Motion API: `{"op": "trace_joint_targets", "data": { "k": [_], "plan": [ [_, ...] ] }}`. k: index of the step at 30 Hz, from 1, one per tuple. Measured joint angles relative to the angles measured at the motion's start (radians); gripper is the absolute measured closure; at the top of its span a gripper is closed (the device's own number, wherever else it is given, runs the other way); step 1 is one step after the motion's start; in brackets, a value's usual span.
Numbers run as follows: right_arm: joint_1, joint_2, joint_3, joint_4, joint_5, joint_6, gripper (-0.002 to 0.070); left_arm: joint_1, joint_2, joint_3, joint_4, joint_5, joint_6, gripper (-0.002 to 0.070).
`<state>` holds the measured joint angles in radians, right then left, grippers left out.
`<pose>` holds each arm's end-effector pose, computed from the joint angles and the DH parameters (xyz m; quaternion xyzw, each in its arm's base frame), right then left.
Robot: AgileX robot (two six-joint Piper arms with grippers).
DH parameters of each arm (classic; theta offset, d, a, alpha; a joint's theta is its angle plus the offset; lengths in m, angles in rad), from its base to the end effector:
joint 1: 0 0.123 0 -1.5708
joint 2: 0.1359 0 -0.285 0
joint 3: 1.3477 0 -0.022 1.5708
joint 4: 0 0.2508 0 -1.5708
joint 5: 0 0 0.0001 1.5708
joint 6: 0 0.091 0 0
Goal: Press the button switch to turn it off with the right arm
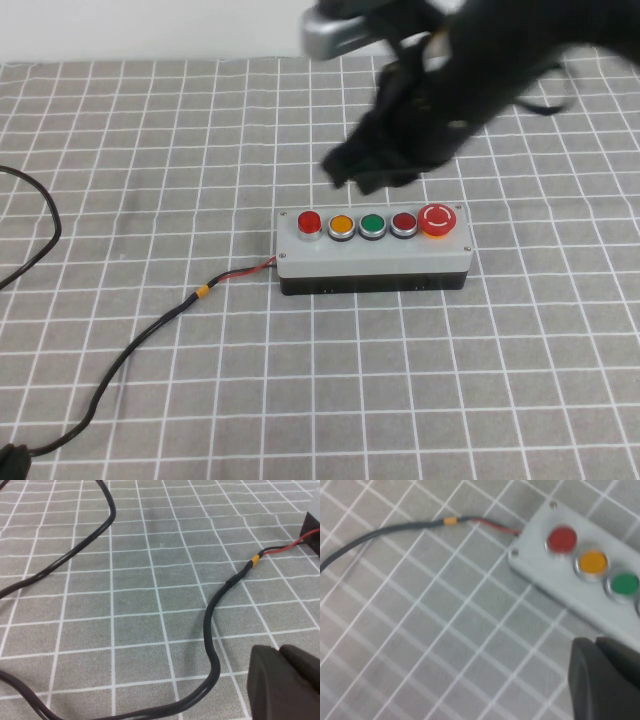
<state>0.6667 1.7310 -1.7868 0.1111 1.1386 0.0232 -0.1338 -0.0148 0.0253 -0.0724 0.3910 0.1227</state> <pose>0.2911 0.2407 0.3772 -0.2952 0.9108 0.1475 0.2480 0.0512 -0.0094 0.1704 0.0846 0.8043 -0.0341 0.5872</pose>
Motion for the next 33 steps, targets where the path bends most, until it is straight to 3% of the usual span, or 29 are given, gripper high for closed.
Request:
{"op": "trace_joint_targets", "data": {
  "k": [12,23,28,33],
  "plan": [
    [0.000,-0.525,0.407,-0.014,0.035,0.043,0.0693,0.000,0.000,0.000,0.000,0.000,0.000,0.0678],
    [0.000,-0.662,0.570,-0.123,0.103,0.043,0.0693,0.000,0.000,0.000,0.000,0.000,0.000,0.0678],
    [-0.024,-0.757,0.720,-0.157,-0.094,0.043,0.0693,0.000,0.000,0.000,0.000,0.000,0.000,0.0678],
    [-0.176,-0.966,1.033,-0.202,-0.441,0.014,0.0693,0.000,0.000,0.000,0.000,0.000,0.000,0.0678]
  ]
}}
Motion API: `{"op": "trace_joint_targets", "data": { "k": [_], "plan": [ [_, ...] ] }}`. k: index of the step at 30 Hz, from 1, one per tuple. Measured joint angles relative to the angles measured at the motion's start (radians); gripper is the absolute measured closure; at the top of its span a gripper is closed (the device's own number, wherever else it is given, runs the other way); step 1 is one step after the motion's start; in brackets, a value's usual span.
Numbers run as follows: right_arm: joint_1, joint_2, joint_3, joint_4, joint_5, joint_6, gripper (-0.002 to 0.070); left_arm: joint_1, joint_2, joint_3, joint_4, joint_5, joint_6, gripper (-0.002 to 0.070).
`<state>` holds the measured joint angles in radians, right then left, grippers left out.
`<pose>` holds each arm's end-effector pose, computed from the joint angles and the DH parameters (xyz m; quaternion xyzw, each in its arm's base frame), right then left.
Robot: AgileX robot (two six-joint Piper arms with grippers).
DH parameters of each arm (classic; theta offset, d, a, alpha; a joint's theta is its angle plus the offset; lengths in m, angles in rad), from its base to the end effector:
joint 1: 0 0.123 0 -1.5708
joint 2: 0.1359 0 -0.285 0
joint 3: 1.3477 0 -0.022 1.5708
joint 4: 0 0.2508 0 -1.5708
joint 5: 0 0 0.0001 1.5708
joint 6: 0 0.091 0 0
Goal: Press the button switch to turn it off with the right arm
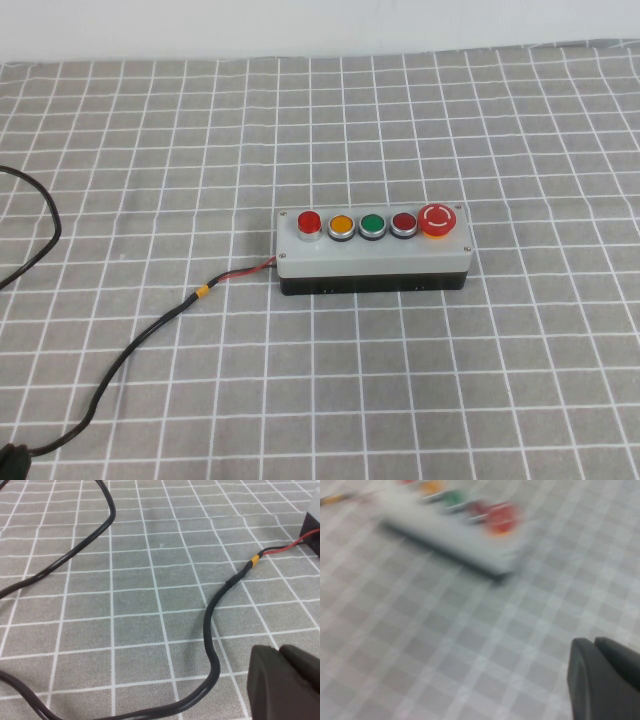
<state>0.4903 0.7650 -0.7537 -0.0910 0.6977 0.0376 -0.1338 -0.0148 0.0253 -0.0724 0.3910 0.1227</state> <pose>0.1307 0.0637 0.3345 -0.2166 0.8620 0.0786 0.4515 0.0512 -0.0094 0.1704 0.0846 0.8043 -0.0341 0.5872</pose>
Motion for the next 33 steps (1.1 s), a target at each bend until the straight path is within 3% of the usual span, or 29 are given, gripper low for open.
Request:
{"op": "trace_joint_targets", "data": {
  "k": [7,13,26,33],
  "plan": [
    [-0.270,-0.249,0.487,-0.137,-0.550,-0.016,0.0693,0.000,0.000,0.000,0.000,0.000,0.000,0.0678],
    [-0.410,-0.450,0.728,0.010,-0.815,0.027,0.0693,0.000,0.000,0.000,0.000,0.000,0.000,0.0678],
    [-0.443,-0.749,0.778,0.062,-0.689,0.031,0.0693,0.000,0.000,0.000,0.000,0.000,0.000,0.0678],
    [-0.404,-0.774,0.778,0.068,-0.617,0.031,0.0693,0.000,0.000,0.000,0.000,0.000,0.000,0.0678]
  ]
}}
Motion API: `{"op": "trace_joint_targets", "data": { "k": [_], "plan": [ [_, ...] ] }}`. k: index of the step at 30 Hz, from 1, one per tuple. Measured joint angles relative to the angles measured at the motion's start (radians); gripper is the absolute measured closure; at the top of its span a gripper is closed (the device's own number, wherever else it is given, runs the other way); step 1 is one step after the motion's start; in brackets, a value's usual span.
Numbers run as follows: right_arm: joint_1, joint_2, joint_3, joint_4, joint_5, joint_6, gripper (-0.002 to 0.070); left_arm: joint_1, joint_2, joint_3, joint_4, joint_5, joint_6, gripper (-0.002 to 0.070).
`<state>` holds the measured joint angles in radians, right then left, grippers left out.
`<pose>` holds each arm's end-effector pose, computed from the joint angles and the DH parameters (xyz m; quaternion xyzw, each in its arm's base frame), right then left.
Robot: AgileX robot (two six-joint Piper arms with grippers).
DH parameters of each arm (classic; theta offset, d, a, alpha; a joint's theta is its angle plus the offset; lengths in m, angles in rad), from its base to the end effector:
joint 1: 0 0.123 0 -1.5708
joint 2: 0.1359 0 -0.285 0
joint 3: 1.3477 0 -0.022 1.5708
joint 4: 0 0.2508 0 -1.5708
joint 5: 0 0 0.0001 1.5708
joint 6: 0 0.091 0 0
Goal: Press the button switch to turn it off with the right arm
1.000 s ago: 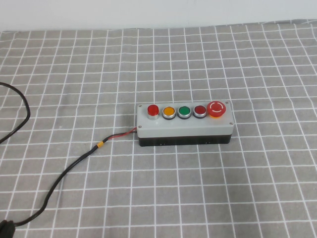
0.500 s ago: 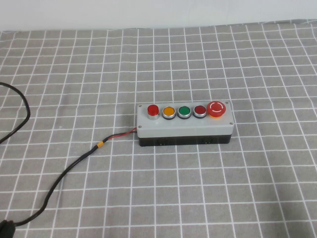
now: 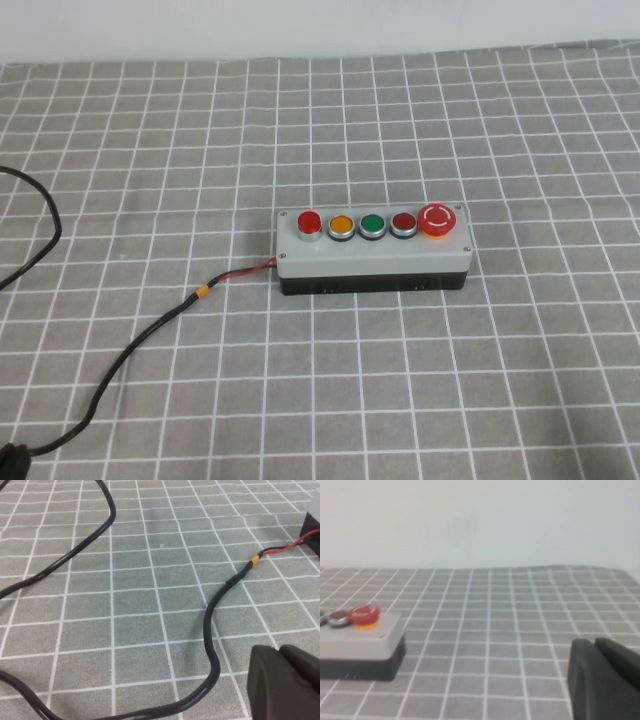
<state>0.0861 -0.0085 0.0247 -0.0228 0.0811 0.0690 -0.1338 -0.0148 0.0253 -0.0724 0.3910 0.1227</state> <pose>0.0567 0.0047 0.1979 -0.0135 0.7105 0.0459 0.7020 0.0512 -0.0094 0.1704 0.0846 0.8043 -0.0341 0.5872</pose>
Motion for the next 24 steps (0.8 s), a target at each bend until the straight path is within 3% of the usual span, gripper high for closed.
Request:
{"op": "trace_joint_targets", "data": {
  "k": [14,20,24],
  "plan": [
    [0.019,0.000,0.000,0.023,0.083,-0.002,0.0693,0.000,0.000,0.000,0.000,0.000,0.000,0.0678],
    [0.019,0.000,0.000,0.197,0.154,-0.205,0.0693,0.000,0.000,0.000,0.000,0.000,0.000,0.0678],
    [0.019,0.000,0.000,0.238,0.237,-0.245,0.0693,0.000,0.000,0.000,0.000,0.000,0.000,0.0678]
  ]
}}
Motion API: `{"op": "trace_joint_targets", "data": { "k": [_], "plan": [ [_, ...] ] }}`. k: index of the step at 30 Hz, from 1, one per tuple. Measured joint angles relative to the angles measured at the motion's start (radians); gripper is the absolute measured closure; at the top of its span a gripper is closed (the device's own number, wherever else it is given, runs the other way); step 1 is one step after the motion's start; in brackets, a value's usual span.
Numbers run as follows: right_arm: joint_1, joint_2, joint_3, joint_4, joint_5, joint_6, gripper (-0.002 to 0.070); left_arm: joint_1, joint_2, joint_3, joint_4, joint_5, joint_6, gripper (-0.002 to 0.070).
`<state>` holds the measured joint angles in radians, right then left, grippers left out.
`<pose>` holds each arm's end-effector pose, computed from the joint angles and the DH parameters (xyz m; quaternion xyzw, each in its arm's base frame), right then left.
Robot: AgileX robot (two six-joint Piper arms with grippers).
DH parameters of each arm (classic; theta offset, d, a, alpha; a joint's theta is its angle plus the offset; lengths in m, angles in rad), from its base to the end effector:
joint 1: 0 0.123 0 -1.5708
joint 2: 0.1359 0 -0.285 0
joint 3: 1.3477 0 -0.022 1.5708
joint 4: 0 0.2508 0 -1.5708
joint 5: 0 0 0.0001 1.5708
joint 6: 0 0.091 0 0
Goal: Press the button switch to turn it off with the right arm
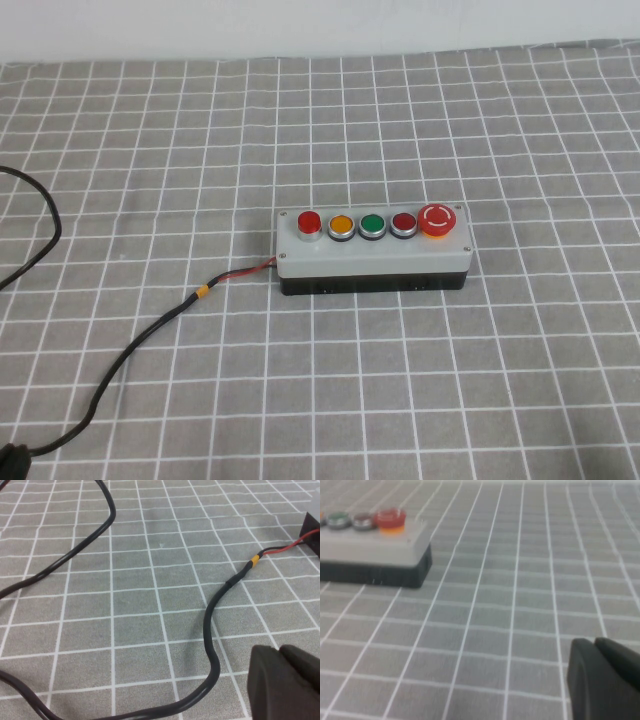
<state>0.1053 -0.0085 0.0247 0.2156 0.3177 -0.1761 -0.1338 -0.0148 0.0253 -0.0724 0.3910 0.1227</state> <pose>0.0532 0.0118 0.1773 -0.0506 0.7848 0.0676 0.6139 0.0512 -0.0094 0.1704 0.0846 0.8043 -0.0341 0.5872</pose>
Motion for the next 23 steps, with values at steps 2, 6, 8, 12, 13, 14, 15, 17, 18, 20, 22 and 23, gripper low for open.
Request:
{"op": "trace_joint_targets", "data": {
  "k": [2,6,8,12,13,14,15,17,18,20,22,23],
  "plan": [
    [0.000,0.000,0.000,0.003,0.016,-0.008,0.0693,0.000,0.000,0.000,0.000,0.000,0.000,0.0678],
    [0.000,0.000,0.000,0.015,0.023,-0.012,0.0693,0.000,0.000,0.000,0.000,0.000,0.000,0.0678],
    [0.000,0.000,0.000,0.020,0.023,-0.012,0.0693,0.000,0.000,0.000,0.000,0.000,0.000,0.0678],
    [0.000,0.000,0.000,0.024,0.023,-0.012,0.0693,0.000,0.000,0.000,0.000,0.000,0.000,0.0678],
    [0.000,0.000,0.000,0.024,0.023,-0.012,0.0693,0.000,0.000,0.000,0.000,0.000,0.000,0.0678],
    [0.000,0.000,0.000,0.024,0.023,-0.012,0.0693,0.000,0.000,0.000,0.000,0.000,0.000,0.0678],
    [0.000,0.000,0.000,0.024,0.023,-0.012,0.0693,0.000,0.000,0.000,0.000,0.000,0.000,0.0678],
    [0.000,0.000,0.000,0.024,0.023,-0.012,0.0693,0.000,0.000,0.000,0.000,0.000,0.000,0.0678],
    [0.000,0.000,0.000,0.024,0.023,-0.012,0.0693,0.000,0.000,0.000,0.000,0.000,0.000,0.0678],
    [0.000,0.000,0.000,0.026,0.023,-0.013,0.0693,0.000,0.000,0.000,0.000,0.000,0.000,0.0678],
    [0.000,0.000,0.000,0.026,0.023,-0.013,0.0693,0.000,0.000,0.000,0.000,0.000,0.000,0.0678],
    [0.000,0.000,0.000,0.026,0.023,-0.013,0.0693,0.000,0.000,0.000,0.000,0.000,0.000,0.0678]
  ]
}}
